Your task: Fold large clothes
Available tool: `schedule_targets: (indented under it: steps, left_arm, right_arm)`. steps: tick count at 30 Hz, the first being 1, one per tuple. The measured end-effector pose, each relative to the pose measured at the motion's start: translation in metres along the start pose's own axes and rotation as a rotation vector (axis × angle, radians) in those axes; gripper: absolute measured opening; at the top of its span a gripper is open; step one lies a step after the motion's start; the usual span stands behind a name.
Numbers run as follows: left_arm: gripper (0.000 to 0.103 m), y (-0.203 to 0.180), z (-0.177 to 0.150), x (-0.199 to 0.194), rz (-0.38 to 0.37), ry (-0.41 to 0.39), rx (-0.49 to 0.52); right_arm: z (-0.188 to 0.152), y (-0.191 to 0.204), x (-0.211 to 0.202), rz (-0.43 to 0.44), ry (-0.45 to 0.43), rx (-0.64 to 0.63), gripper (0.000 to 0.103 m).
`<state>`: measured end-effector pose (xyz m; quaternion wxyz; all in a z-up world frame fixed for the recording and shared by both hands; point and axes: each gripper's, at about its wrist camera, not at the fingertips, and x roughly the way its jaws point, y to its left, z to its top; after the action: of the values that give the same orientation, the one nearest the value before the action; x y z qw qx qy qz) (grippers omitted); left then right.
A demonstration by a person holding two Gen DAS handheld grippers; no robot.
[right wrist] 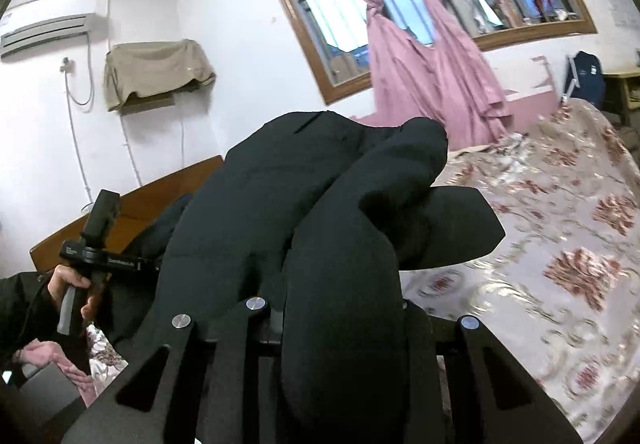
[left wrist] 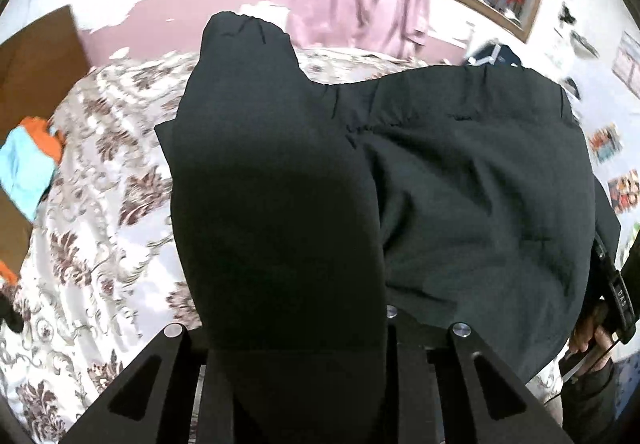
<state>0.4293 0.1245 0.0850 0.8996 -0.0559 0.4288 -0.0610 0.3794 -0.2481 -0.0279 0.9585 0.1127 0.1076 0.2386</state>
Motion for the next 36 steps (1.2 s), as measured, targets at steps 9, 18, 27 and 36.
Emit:
schedule_targets:
  steps: [9, 18, 27, 36]
  left_arm:
    - [0.023, 0.062, -0.047, 0.089, 0.019, 0.091, -0.115]
    - [0.056, 0.077, -0.062, 0.105, 0.029, 0.072, -0.151]
    - [0.085, 0.076, -0.074, 0.077, 0.152, -0.024, -0.215]
    - [0.093, 0.045, -0.082, 0.031, 0.304, -0.118, -0.112]
  right_arm:
    - [-0.048, -0.001, 0.072, -0.037, 0.158, 0.032, 0.022]
    - [-0.086, -0.049, 0.091, -0.242, 0.279, 0.164, 0.038]
    - [-0.068, -0.008, 0.073, -0.396, 0.256, -0.034, 0.078]
    - [-0.04, 0.025, 0.039, -0.361, 0.208, -0.062, 0.091]
